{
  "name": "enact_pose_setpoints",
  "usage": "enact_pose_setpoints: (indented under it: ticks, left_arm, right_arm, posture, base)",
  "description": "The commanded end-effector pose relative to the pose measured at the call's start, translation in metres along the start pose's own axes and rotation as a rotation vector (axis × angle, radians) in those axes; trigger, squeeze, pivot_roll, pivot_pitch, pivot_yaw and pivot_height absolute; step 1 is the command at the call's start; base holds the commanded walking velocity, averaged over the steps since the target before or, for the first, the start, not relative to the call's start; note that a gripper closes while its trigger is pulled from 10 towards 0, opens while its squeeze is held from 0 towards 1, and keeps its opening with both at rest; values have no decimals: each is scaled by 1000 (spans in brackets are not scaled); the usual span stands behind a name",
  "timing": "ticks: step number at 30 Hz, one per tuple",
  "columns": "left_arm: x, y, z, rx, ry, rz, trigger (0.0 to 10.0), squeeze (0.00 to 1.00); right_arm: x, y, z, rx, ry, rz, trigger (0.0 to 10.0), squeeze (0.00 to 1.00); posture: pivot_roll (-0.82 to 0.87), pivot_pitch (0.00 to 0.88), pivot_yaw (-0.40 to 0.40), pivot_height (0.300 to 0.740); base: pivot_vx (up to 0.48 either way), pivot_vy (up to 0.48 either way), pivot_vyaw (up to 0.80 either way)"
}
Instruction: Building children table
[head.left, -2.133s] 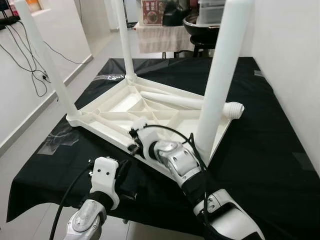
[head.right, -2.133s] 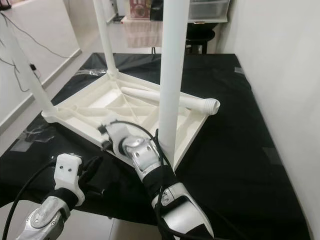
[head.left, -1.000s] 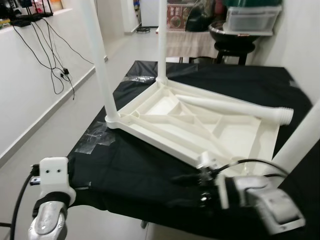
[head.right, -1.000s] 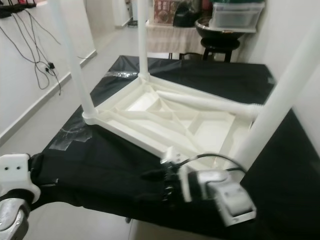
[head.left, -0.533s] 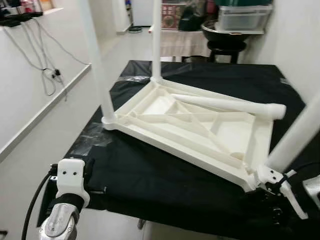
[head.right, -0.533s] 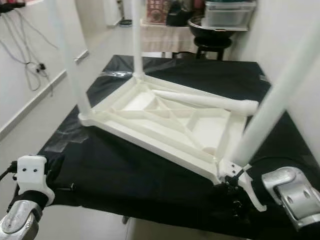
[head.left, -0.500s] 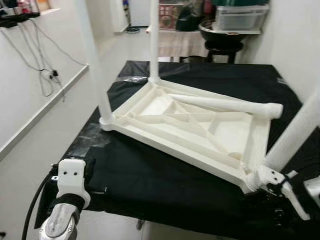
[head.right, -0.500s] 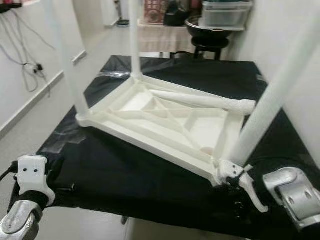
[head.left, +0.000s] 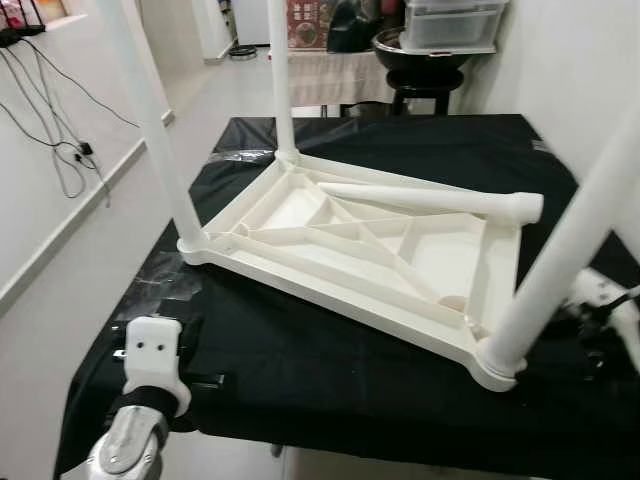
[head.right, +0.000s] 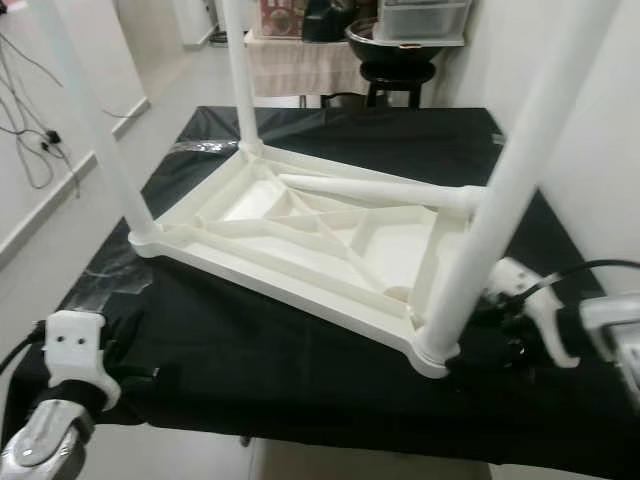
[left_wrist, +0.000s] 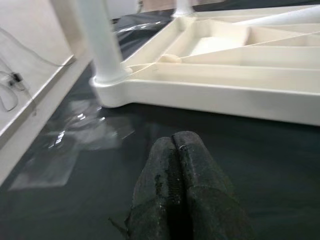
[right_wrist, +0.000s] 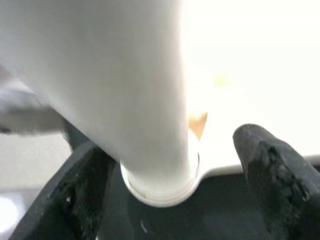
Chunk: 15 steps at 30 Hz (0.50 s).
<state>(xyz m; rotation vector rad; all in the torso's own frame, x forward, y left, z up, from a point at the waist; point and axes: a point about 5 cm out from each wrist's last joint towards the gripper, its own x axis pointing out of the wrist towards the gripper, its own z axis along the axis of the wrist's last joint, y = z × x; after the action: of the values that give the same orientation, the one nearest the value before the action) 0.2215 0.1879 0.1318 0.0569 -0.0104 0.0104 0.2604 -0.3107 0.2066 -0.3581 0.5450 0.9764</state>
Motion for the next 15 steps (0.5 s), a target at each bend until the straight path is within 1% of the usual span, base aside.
enact_pose_setpoints:
  ticks: [1,2,3,4,5,6,7,9,10,11,12,13,14,15]
  left_arm:
    - [-1,2,-2,18,6,-1,10000,0]
    - [-1,2,-2,18,6,-1,10000,0]
    - [-1,2,-1,20,5,-5,10000,0]
    - [-1,2,-1,20,5,-5,10000,0]
    - [0,1,-1,21,3,-8,10000,0]
    - [0,1,-1,21,3,-8,10000,0]
    - [1,1,-1,23,1,-12,10000,0]
    - [1,1,-1,23,1,-12,10000,0]
    - [1,0,0,28,-1,-16,10000,0]
    - [2,-1,0,32,-4,-18,10000,0]
    - [2,-1,0,32,-4,-18,10000,0]
    - [1,-1,1,38,-5,-19,10000,0]
    - [1,-2,1,43,-6,-20,10000,0]
    - [1,-2,1,43,-6,-20,10000,0]
  right_arm:
    - [8,5,17,-39,-90,60,10000,0]
    - [8,5,17,-39,-90,60,10000,0]
    - [21,15,31,-70,-163,146,10000,0]
    - [21,15,31,-70,-163,146,10000,0]
    - [36,27,42,-111,-199,239,10000,0]
    - [36,27,42,-111,-199,239,10000,0]
    - [54,41,51,-150,-224,333,10000,0]
    - [54,41,51,-150,-224,333,10000,0]
    - [74,57,62,-198,-253,422,10000,0]
    - [95,72,73,-246,-288,481,10000,0]
    - [95,72,73,-246,-288,481,10000,0]
    - [119,87,88,-294,-338,514,10000,0]
    - [135,97,99,-320,-375,523,10000,0]
    - [135,97,99,-320,-375,523,10000,0]
  posture:
    - [-66,96,21,740]
    - [-66,96,21,740]
    - [-64,94,22,740]
    - [-64,94,22,740]
    - [-62,92,22,740]
    - [-62,92,22,740]
    - [-56,88,22,740]
    - [-56,88,22,740]
    - [-46,87,20,740]
    - [-41,85,19,740]
    - [-41,85,19,740]
    - [-29,85,15,740]
    - [-15,86,9,740]
    - [-15,86,9,740]
  base:
    - [0,0,0]
    - [0,0,0]
    - [0,0,0]
    - [0,0,0]
    - [0,0,0]
    - [0,0,0]
    - [0,0,0]
    - [0,0,0]
    - [0,0,0]
    - [0,0,0]
    - [0,0,0]
    - [0,0,0]
    - [0,0,0]
    - [0,0,0]
